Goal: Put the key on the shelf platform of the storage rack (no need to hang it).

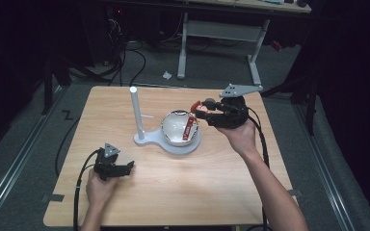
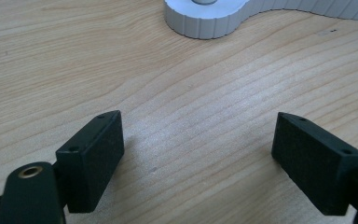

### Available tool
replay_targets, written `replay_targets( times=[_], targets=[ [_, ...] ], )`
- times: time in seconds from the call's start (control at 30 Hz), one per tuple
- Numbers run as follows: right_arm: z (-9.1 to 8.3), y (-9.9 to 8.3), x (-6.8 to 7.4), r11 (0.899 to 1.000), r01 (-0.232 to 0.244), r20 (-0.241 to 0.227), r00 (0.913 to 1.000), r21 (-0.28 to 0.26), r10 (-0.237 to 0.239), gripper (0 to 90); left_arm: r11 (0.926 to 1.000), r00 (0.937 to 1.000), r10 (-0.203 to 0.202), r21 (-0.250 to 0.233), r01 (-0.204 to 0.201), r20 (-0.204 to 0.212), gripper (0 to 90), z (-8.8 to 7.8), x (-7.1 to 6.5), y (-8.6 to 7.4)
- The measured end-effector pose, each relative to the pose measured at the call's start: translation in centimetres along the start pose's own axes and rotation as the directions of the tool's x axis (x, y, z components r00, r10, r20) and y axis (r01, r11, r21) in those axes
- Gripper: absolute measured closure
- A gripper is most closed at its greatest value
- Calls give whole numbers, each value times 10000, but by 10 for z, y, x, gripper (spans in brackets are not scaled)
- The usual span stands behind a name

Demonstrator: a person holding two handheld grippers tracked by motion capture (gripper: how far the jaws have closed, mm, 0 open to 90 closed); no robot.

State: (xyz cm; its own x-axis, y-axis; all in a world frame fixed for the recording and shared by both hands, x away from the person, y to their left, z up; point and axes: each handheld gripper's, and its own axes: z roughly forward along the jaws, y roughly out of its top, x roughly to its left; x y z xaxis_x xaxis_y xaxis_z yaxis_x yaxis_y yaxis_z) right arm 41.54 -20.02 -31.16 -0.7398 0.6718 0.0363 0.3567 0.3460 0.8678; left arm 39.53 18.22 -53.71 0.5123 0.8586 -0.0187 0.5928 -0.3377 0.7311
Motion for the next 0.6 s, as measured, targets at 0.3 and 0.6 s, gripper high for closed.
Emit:
replay_targets(
  times=[0.3, 0.6],
  targets=[
    [27, -2, -4, 9991, -48, 96, 9999, 424, 44, 557, 10000, 10000, 4, 2, -4, -2, 172, 0, 0, 0],
    [54, -12, -8, 9963, -397, 55, 9992, 768, 394, 557, 10000, 10000, 9, 0, -9, -3, 173, 0, 0, 0]
  ],
)
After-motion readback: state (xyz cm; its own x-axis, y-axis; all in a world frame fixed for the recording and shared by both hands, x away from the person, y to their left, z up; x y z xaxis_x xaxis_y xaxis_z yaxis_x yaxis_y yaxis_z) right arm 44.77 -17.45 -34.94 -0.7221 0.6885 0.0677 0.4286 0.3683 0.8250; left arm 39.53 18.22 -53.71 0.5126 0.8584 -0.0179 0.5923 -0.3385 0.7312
